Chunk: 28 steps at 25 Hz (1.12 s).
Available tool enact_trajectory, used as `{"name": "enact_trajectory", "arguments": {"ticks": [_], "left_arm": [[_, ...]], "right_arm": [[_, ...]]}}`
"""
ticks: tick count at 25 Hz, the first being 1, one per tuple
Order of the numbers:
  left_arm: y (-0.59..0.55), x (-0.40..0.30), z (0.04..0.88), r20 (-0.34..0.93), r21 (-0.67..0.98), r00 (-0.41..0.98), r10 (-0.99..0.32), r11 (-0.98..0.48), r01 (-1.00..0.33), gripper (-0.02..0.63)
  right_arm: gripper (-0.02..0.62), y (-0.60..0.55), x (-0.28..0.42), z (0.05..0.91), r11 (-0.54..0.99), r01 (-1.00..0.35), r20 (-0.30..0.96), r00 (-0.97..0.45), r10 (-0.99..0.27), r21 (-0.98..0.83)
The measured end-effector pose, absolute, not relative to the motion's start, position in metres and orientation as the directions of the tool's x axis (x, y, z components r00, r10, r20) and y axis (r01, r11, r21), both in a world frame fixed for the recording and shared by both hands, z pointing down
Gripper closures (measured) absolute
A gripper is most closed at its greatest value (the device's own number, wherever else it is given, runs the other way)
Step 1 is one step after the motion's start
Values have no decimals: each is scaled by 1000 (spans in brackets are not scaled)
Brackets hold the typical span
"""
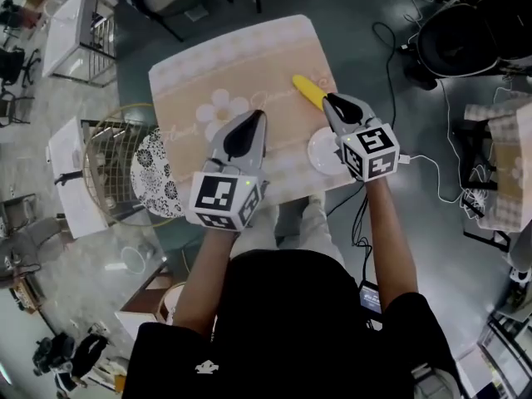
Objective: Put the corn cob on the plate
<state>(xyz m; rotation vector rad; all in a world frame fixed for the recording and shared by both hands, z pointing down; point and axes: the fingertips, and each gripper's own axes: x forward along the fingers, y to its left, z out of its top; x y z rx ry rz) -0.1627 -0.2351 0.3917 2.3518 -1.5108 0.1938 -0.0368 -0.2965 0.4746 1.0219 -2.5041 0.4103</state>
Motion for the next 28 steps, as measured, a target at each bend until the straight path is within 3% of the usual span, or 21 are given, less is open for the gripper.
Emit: {"name": "enact_trajectory", "arguments": {"ticks": [18, 28], "left_arm": [[-251, -173, 463, 410, 242, 445, -796, -376, -894, 598], [-247, -185, 496, 470, 255, 433, -769, -351, -901, 598]], "right_arm": [[334, -348, -41, 621, 709, -701, 696, -548, -464, -79], [268, -359, -56, 695, 744, -667, 788, -479, -386, -42]]}}
